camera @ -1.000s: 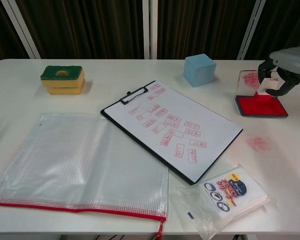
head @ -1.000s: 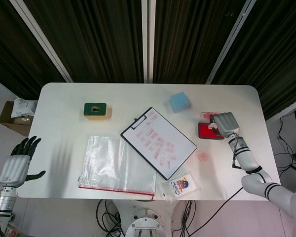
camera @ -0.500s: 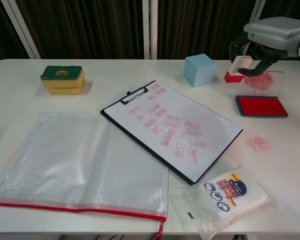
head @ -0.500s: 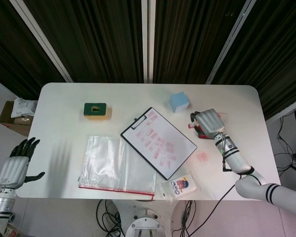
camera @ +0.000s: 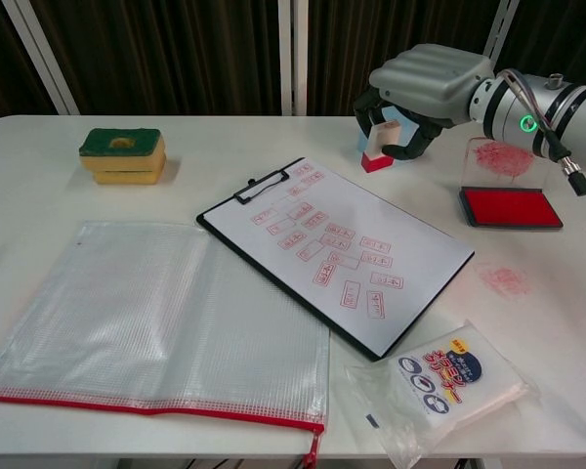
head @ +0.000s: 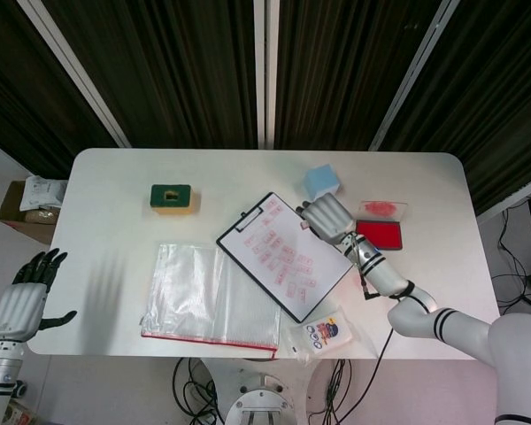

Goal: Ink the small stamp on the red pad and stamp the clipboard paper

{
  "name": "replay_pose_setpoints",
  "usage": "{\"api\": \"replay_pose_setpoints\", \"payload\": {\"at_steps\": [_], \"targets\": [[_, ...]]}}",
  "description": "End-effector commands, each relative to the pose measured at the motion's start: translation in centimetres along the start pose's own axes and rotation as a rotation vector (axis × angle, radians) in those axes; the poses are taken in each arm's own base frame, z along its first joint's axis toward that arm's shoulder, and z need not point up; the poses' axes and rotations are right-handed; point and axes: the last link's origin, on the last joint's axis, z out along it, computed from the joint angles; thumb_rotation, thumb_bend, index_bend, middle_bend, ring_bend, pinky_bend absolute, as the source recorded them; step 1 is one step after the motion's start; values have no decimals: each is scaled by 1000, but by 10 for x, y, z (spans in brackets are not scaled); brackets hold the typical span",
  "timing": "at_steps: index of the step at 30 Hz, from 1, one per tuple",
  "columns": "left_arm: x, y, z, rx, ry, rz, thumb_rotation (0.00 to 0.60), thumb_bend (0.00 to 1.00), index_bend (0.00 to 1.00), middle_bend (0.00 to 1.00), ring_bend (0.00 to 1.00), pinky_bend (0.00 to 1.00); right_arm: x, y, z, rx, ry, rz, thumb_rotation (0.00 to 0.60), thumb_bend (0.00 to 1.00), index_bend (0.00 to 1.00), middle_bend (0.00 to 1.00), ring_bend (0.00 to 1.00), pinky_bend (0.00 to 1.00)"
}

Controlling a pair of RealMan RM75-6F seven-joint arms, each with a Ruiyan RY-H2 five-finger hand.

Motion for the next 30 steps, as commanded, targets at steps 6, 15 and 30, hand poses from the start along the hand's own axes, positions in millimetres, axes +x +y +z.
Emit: {"api": "replay_pose_setpoints", "payload": {"at_steps": [6,15,30], "targets": [[0,-2,2,-1,-5,8,579,99,79,45,30,147,-17,-20,42,108,-31,29,600,363,761,666,740,932],[1,-7,5,8,-16,11,582,99,79,45,29,147,-24,-30,67,142,-77,43,600,363,770,668,741,932],[11,-20,2,36,5,4,582,98,79,45,30,147,-29,-41,81,166,-107,26,600,363,779,673,741,932]]}}
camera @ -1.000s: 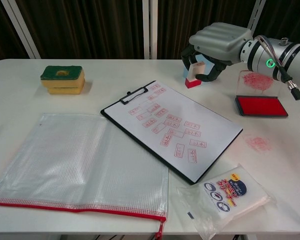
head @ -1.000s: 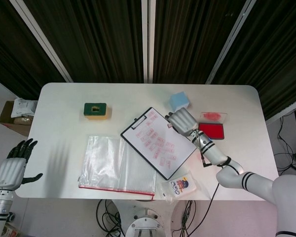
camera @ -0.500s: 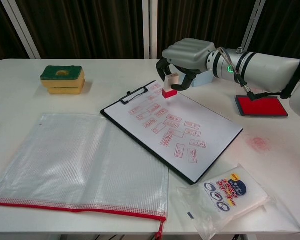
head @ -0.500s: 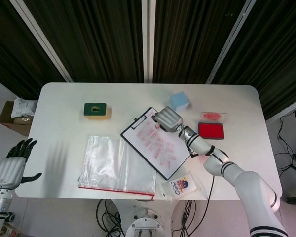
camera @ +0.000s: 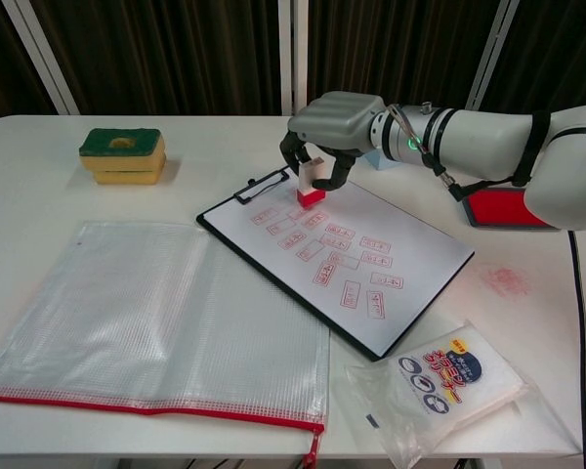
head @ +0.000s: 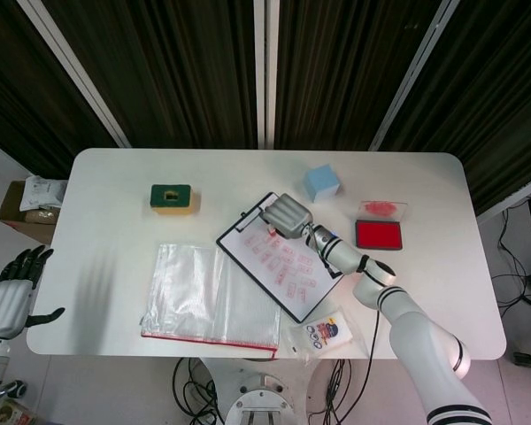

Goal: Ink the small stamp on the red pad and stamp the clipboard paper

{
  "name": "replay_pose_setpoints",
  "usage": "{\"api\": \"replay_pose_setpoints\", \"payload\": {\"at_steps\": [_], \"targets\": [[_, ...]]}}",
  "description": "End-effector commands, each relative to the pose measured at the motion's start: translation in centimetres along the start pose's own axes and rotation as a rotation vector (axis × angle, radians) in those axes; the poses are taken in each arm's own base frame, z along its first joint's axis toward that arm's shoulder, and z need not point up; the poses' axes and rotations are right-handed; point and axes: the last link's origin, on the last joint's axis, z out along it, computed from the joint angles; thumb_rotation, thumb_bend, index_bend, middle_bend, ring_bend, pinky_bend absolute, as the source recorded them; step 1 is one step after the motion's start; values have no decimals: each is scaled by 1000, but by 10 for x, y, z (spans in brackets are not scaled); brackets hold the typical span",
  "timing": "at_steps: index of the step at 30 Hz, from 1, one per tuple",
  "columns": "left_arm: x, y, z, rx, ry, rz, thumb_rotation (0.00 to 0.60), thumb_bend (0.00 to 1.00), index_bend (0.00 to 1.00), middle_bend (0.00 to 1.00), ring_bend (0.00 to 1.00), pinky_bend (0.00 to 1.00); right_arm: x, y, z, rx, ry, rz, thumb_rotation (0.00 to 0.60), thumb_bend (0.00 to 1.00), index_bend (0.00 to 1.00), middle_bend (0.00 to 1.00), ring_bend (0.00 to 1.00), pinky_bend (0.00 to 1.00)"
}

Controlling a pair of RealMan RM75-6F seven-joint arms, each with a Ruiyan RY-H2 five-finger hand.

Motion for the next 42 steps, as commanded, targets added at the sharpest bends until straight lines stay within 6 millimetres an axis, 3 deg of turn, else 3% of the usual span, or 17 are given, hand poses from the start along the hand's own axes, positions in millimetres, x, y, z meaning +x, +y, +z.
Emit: {"api": "replay_pose_setpoints", "payload": {"at_steps": [1,14,42], "targets": [[0,-1,-1,0,-2,-1,582,99,79,45,30,147,-2,-1,1,-1,-6,-5,600,363,779,673,741,932],[-3,-2,-1,2,-7,-3,580,99,79,45,29,147,-5,8,-2,-31,-19,2,600,364,782,675,741,932],[-5,-6,-1,12,-15,-3,583,98,79,44,29,147,-23,2,-4,-35,-72,-16,600,364,829,711,741,932]]}}
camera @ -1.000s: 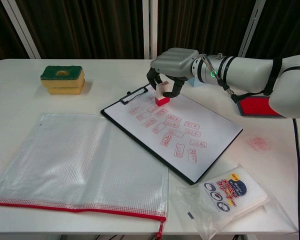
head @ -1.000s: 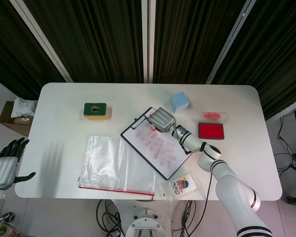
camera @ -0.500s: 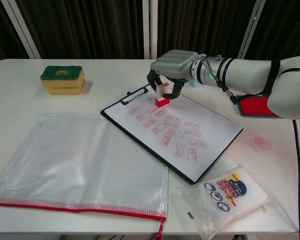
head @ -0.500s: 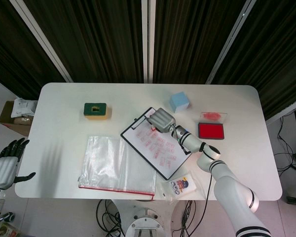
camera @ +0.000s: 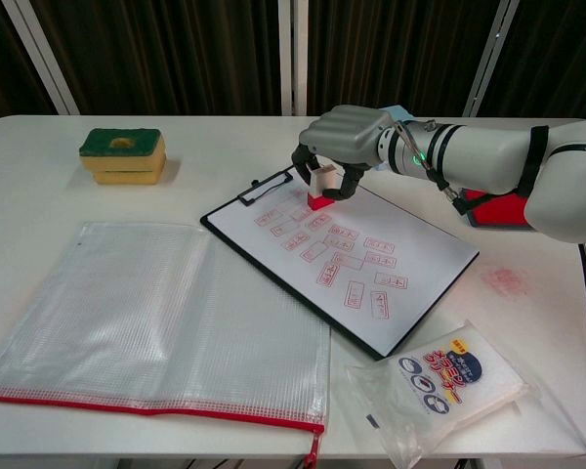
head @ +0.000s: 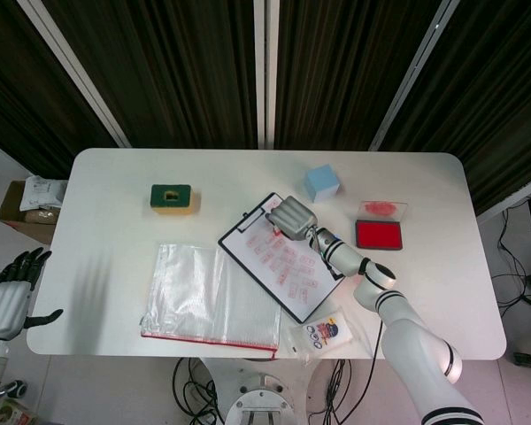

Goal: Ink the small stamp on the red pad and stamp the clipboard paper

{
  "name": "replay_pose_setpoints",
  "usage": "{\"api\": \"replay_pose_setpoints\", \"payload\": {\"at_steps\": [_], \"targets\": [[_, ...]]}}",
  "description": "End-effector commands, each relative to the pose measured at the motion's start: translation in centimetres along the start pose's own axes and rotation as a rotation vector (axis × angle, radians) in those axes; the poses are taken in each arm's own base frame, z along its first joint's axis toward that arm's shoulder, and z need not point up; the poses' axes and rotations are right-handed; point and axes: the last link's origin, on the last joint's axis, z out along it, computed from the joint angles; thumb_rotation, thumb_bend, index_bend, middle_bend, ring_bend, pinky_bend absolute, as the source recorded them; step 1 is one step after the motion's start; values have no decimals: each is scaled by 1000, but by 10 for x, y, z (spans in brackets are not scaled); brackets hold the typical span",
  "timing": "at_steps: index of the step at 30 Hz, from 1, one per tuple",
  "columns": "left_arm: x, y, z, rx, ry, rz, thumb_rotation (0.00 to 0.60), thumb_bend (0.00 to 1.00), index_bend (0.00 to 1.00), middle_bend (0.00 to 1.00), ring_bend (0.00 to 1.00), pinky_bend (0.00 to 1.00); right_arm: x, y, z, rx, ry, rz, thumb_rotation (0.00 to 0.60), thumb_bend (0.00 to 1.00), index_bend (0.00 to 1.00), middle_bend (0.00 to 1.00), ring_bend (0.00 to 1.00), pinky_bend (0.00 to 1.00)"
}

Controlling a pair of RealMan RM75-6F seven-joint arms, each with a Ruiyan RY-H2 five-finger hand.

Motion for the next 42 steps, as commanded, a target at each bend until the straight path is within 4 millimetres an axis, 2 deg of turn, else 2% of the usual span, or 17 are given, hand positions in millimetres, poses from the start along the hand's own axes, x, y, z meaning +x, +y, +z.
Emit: {"api": "replay_pose_setpoints", "payload": {"at_steps": [1,12,17,22,29,35,42], "targets": [[0,0,0,0,1,0,581,98,79,45,29,147,-1,-1,0,0,-2,0,600,364,831,712,741,932],[0,-3,-2,9,1,-2,579,99,79,45,30,147,-2,-4,1,-5,9,4,600,365,855,726,741,932],[2,-2,-2,5,5,-3,583,99,79,45,29,147,11,0,2,-12,70,40,600,364,855,727,741,932],[3,-1,-3,2,9,-2,581,99,79,44,29,147,32,6,3,-11,155,86,600,364,855,727,741,932],[5,2,-5,-4,13,-1,580,99,79,44,29,147,52,17,-5,5,234,78,600,364,855,728,741,932],[6,5,-6,-11,17,1,579,99,79,45,30,147,54,29,-20,-6,257,88,600,364,855,728,741,932],[4,12,-5,-30,14,0,582,99,79,44,30,147,41,46,-72,-2,285,129,600,364,855,729,741,932]]}}
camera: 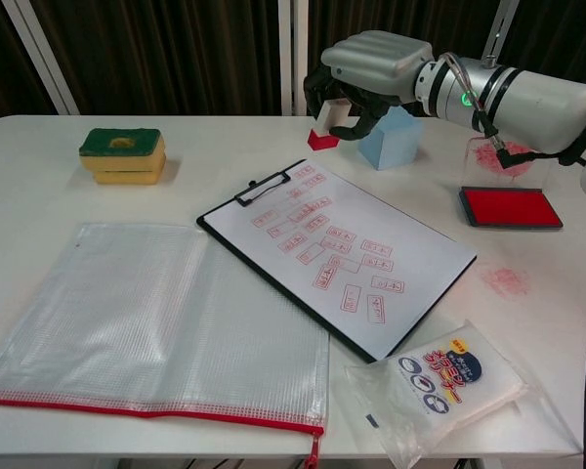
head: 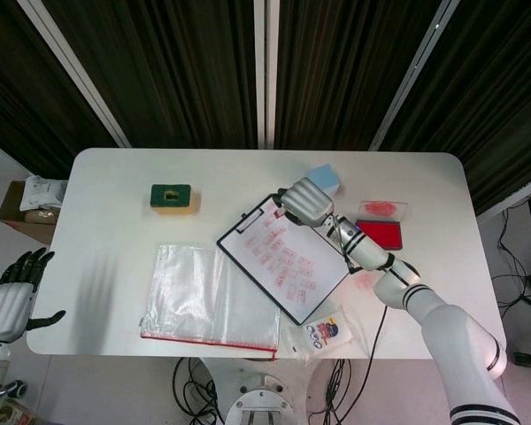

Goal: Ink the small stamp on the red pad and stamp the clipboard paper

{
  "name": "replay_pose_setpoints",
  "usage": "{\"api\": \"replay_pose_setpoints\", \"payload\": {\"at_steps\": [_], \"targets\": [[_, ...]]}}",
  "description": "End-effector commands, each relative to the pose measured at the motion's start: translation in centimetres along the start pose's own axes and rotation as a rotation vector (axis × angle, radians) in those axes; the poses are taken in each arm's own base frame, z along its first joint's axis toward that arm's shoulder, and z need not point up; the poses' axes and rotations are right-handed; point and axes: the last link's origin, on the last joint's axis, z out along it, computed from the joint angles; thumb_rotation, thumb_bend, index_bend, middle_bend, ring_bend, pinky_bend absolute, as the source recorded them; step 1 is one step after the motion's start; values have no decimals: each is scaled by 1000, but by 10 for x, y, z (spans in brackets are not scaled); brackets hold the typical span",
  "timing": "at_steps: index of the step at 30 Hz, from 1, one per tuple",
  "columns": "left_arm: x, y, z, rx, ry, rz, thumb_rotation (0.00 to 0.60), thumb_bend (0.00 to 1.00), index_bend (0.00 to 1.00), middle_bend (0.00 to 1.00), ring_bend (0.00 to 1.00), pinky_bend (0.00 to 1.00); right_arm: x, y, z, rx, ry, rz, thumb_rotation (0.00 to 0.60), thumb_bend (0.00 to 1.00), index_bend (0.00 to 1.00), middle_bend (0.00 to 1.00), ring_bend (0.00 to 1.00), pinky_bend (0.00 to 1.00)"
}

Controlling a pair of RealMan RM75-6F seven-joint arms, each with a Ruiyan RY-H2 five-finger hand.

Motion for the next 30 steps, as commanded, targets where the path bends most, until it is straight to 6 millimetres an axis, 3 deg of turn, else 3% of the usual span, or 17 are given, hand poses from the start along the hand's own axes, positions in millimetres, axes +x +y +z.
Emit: {"api": "replay_pose_setpoints", "payload": {"at_steps": [1,8,12,20,30], "targets": [[-1,4,1,-11,-1,-1,582,99,79,45,30,147,1,12,-47,6,13,17,600,364,855,729,741,932],[-4,13,0,-38,-6,6,582,99,79,45,30,147,-13,0,-135,51,3,7,600,365,856,731,741,932],[-6,16,0,-44,-8,7,581,99,79,45,30,147,-26,-4,-166,37,-22,-25,600,364,856,732,741,932],[-11,18,-2,-50,-22,9,581,99,79,45,29,147,-57,-1,-198,2,-122,-78,600,364,857,732,742,931],[-15,17,-3,-48,-33,5,584,98,79,44,30,147,-64,6,-215,-33,-140,-64,600,364,856,734,741,931]]}}
